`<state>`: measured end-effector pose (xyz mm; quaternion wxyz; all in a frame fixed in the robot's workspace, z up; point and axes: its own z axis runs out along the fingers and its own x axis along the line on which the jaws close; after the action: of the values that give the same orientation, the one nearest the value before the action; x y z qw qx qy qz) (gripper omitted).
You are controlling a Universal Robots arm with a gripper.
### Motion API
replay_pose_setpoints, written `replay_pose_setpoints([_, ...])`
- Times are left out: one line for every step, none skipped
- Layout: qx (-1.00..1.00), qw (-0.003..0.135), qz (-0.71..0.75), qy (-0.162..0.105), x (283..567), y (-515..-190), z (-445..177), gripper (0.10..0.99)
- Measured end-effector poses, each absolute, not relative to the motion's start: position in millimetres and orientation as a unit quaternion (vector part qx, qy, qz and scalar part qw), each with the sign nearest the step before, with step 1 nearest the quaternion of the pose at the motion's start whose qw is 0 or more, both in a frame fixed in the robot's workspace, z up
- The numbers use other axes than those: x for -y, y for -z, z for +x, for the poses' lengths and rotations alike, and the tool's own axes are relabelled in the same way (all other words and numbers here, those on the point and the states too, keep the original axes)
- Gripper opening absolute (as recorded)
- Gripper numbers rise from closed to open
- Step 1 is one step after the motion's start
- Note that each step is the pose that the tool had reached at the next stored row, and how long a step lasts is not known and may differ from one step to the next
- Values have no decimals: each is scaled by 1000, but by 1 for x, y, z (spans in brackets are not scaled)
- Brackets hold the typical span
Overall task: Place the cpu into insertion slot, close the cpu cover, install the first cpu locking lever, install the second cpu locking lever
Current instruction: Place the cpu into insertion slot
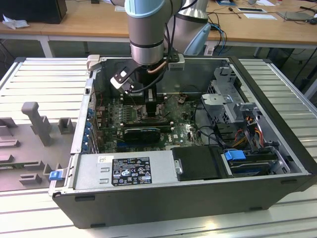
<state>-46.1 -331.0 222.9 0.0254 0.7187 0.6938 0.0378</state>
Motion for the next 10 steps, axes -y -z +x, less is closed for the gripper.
replay_pose_setpoints([-694,25,719,-38,331,-222,-46,525])
replay_pose_setpoints([-694,25,719,-38,331,-221,-46,525])
replay_pose_setpoints([-694,25,719,-38,331,-220,-46,525])
replay_pose_setpoints([-694,25,719,-38,331,-220,-46,525])
replay_pose_setpoints([-694,25,719,-38,331,-220,-46,525])
replay_pose_setpoints([-694,25,719,-38,331,-220,-46,525])
replay_pose_setpoints([-695,25,718,-38,330,-220,-46,525])
replay_pose_setpoints([-696,25,716,-38,329,-219,-46,525])
replay_pose_setpoints([-698,25,714,-38,328,-217,-46,525])
replay_pose_setpoints([-699,25,714,-38,327,-214,-46,525])
